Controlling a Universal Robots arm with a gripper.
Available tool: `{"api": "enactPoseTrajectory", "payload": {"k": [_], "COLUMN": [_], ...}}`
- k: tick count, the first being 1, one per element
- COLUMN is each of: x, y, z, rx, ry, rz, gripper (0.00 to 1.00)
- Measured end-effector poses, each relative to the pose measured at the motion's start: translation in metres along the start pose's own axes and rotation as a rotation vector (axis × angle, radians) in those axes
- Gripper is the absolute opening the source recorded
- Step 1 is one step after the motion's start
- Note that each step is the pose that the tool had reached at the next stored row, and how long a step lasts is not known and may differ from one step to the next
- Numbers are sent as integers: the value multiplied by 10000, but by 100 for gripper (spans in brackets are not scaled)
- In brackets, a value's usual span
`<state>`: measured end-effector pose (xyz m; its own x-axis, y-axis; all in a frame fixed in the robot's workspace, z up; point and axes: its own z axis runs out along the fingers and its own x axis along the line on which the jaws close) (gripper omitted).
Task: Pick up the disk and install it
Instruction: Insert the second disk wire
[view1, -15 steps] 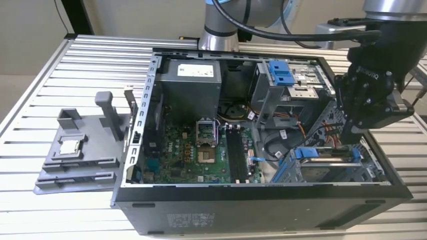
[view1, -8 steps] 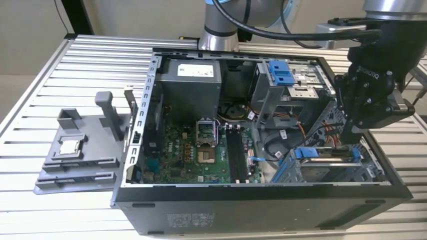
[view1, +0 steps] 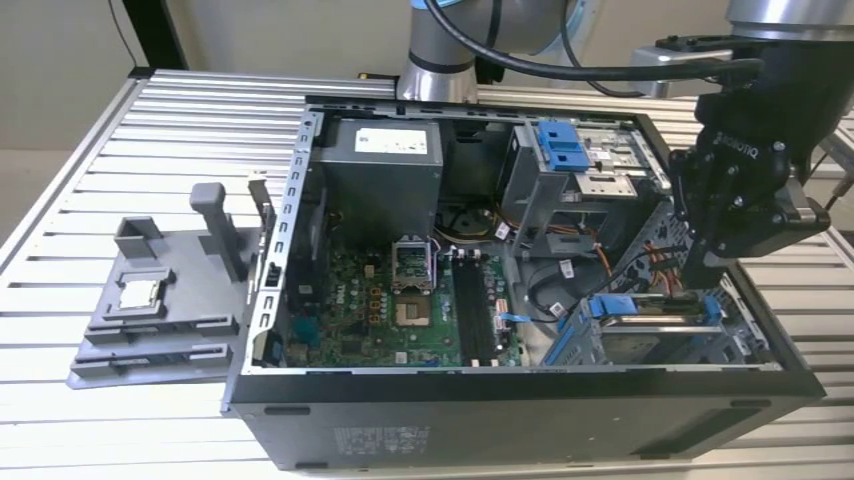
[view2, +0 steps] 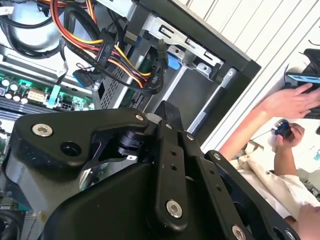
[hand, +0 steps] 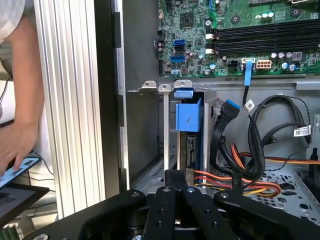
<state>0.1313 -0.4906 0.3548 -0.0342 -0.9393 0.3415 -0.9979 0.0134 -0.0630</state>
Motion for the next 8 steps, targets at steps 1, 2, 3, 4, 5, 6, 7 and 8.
{"api": "enactPoseTrajectory", "payload": {"k": [1,2,3,4,5,6,7,8], "x": [0,0,0,0,0,0,0,0], "y": [0,0,0,0,0,0,0,0], "z": [0,0,0,1,1,1,1,0], "rx": [0,1,1,2,1,1,1,1], "ry": [5,10,14,19,19,19,20,21], "rz": [0,-1,0,-1,-1,-1,-1,-1], "gripper": [0,0,0,0,0,0,0,0]}}
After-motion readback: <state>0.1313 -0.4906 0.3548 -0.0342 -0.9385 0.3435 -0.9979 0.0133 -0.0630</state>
